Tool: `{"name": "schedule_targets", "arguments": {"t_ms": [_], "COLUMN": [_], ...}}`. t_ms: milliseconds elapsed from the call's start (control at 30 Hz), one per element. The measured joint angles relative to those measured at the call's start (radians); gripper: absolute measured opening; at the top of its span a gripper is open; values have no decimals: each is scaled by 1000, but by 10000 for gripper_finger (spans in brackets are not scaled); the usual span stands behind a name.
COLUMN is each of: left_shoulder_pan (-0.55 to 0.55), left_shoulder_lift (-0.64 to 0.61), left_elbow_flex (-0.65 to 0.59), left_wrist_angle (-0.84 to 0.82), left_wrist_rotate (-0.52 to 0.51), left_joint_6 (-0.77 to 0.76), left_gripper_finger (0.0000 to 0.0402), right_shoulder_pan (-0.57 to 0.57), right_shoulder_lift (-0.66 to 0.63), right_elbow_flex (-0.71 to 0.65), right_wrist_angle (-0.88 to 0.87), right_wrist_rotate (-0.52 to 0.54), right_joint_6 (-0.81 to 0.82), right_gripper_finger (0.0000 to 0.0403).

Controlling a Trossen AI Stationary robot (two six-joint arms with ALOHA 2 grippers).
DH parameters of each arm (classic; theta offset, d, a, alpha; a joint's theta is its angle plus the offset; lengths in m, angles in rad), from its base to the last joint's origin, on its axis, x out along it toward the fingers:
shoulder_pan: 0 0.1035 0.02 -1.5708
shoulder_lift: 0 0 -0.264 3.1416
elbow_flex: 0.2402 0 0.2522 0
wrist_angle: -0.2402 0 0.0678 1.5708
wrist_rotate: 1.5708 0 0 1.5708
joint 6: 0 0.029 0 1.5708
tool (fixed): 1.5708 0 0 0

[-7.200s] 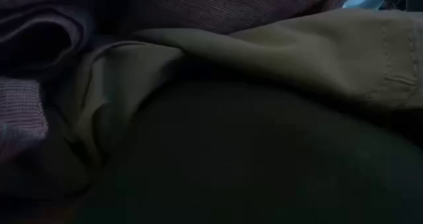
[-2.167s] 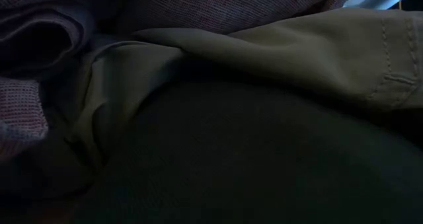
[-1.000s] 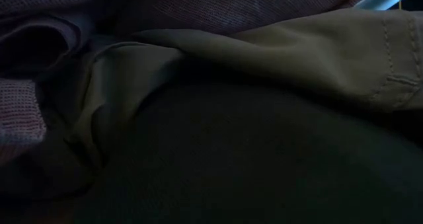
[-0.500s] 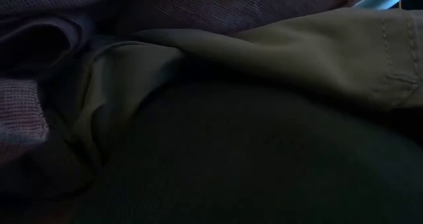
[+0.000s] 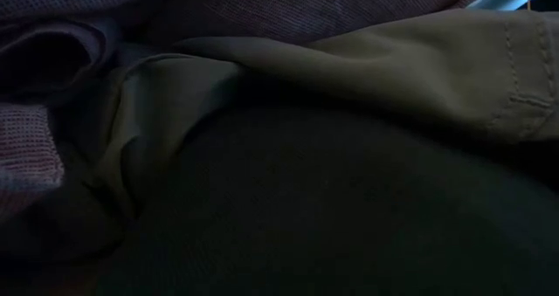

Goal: Sort clothes
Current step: Put the dark blue pants into the white bin

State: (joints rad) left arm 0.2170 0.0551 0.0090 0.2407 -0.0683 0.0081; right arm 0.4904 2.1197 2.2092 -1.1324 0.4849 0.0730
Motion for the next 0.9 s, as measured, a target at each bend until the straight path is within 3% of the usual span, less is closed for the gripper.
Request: {"name": "schedule_targets", "arguments": {"t_ms": [167,300,433,700,900], "left_shoulder_pan": [0,0,0,0,0], "left_shoulder_lift": [0,0,0,0,0], "left_elbow_flex": [0,0,0,0,0], "left_wrist_angle": [1,2,2,2,2], "left_wrist_rotate": [0,0,0,0,0], "left_joint_6": [2,2,2,2,2], "left_gripper_finger": [157,157,157,157,157], "right_shoulder_pan": [-5,-24,-69,-259,-420], "right_shoulder_lift": [-5,-84,-150,-224,-232], "right_elbow_flex": [149,115,116,117,116], "right_wrist_angle": [-97,-45,-38,23,235], "right_wrist_rotate": [229,394,519,564,565], "right_joint_6": [-22,-127,-161,-282,-447], "right_gripper_finger": [29,10,23,12,25]}}
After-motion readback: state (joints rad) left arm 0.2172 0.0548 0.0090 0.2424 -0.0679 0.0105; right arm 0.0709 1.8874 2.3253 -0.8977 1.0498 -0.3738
